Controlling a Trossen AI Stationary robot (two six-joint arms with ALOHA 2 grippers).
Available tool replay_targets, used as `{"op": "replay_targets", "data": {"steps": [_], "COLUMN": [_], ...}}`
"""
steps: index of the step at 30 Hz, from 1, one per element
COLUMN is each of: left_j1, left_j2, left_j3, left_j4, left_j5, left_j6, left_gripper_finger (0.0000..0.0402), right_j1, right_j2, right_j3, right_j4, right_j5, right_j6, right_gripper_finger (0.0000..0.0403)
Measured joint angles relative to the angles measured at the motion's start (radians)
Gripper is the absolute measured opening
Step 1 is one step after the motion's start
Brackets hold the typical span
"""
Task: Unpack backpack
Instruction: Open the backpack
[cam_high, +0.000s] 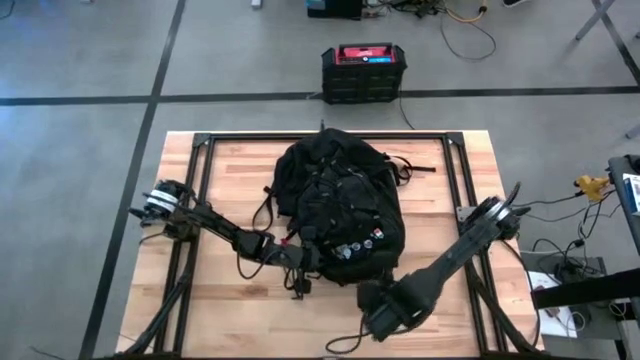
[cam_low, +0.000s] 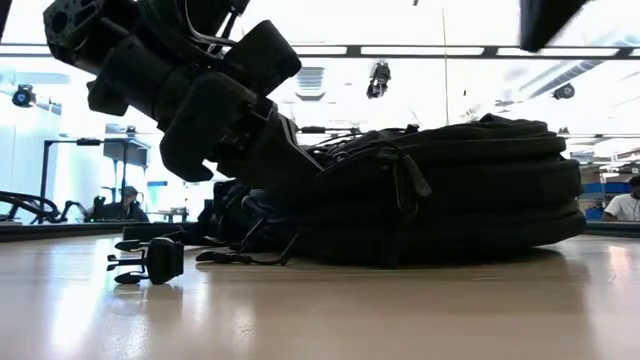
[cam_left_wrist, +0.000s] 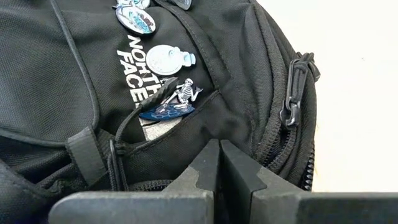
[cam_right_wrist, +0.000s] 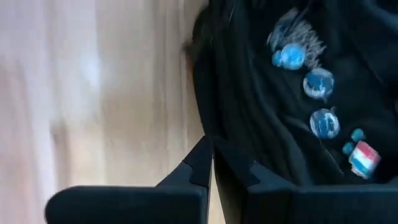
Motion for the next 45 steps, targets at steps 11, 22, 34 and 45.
{"op": "replay_targets", "data": {"steps": [11,22,34,45], "left_j1": [0.001,0.005,0.005,0.005], "left_j2": [-0.005,-0.005,-0.005,-0.005], "left_j3": [-0.001,-0.004,-0.005,-0.005], "left_j4": [-0.002,0.011,0.014,0.014], "left_j5": [-0.002,-0.004,-0.004,-0.004], "left_j6": [0.020,0.038,0.024,0.019], "left_gripper_finger": [0.0000,0.0000,0.0000,0.0000], "right_j1": [0.011,-0.011,-0.060,0.013], "right_j2": [-0.046,0.013,0.019,0.019], "right_j3": [-0.497,-0.566,-0.440,-0.437], "right_j4": [0.792,1.039,0.966,0.848], "right_j5": [0.047,0.218,0.216,0.244], "right_j6": [0.074,-0.171,-0.333,0.003], "right_gripper_finger": [0.0061,0.0143,0.0122,0.0137]}}
